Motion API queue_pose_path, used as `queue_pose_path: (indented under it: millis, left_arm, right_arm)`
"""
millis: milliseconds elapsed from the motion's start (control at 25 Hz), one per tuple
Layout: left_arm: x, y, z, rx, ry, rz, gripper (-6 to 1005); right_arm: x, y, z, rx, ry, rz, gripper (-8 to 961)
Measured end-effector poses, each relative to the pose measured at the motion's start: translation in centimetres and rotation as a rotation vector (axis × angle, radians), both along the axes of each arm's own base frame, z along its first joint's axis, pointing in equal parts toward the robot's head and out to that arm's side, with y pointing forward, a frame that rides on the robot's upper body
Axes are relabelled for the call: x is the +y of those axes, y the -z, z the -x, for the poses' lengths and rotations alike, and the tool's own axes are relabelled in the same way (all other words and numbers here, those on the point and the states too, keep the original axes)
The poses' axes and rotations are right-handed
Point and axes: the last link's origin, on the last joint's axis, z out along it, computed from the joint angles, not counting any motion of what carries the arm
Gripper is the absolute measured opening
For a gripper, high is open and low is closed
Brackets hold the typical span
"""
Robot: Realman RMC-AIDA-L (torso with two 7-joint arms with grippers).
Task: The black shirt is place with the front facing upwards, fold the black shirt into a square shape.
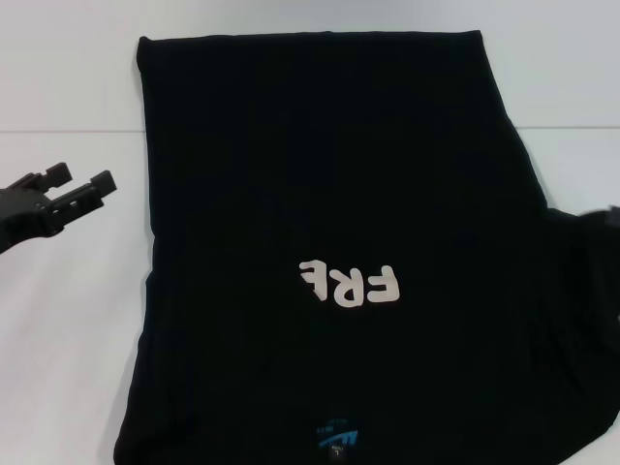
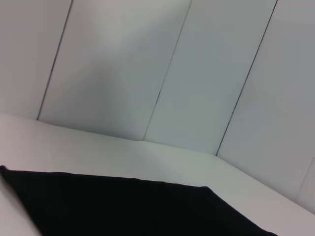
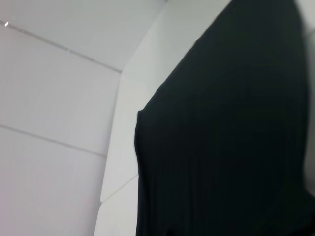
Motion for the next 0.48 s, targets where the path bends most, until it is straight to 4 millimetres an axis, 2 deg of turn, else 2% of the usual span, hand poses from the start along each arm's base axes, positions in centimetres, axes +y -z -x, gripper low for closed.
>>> queue_pose_path:
  millis: [480]
  left_arm:
    - [-0.1,-1.2,0.7,-0.014,-0.033,0.0,861]
  right_arm:
    - [4.3,4.9,5.2,-0.068,-0.114,0.138,99]
